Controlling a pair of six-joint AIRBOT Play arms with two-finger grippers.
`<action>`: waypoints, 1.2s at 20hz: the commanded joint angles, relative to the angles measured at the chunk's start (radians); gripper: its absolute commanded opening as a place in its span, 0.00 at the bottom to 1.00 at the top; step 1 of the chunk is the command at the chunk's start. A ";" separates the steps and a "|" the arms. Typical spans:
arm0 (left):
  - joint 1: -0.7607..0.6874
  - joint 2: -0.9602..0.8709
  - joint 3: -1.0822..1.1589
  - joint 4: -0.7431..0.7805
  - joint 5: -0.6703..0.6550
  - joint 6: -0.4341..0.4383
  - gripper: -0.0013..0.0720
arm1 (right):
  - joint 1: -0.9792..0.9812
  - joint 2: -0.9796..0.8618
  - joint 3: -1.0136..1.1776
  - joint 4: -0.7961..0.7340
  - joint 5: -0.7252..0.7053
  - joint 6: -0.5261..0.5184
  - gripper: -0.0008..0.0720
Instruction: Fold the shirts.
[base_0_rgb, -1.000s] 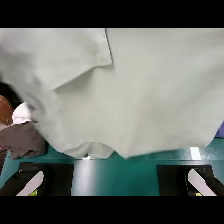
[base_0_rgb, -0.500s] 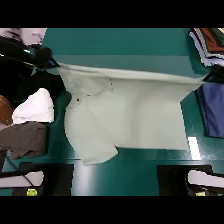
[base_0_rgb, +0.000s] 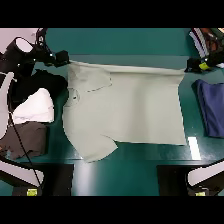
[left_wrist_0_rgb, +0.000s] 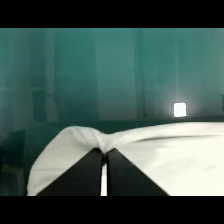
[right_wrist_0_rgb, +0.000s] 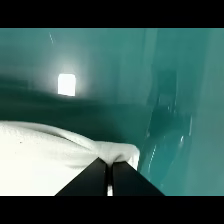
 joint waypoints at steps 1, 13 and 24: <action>-0.002 -0.010 0.083 0.021 -0.118 0.009 0.05 | 0.010 -0.010 0.080 -0.003 0.004 0.001 0.03; -0.105 0.043 -0.312 0.161 -0.203 -0.007 0.05 | 0.031 0.251 -0.546 -0.078 -0.066 0.020 0.04; -0.002 0.471 -0.631 0.253 -0.362 -0.034 0.64 | -0.074 0.518 -0.691 0.009 0.087 0.018 0.56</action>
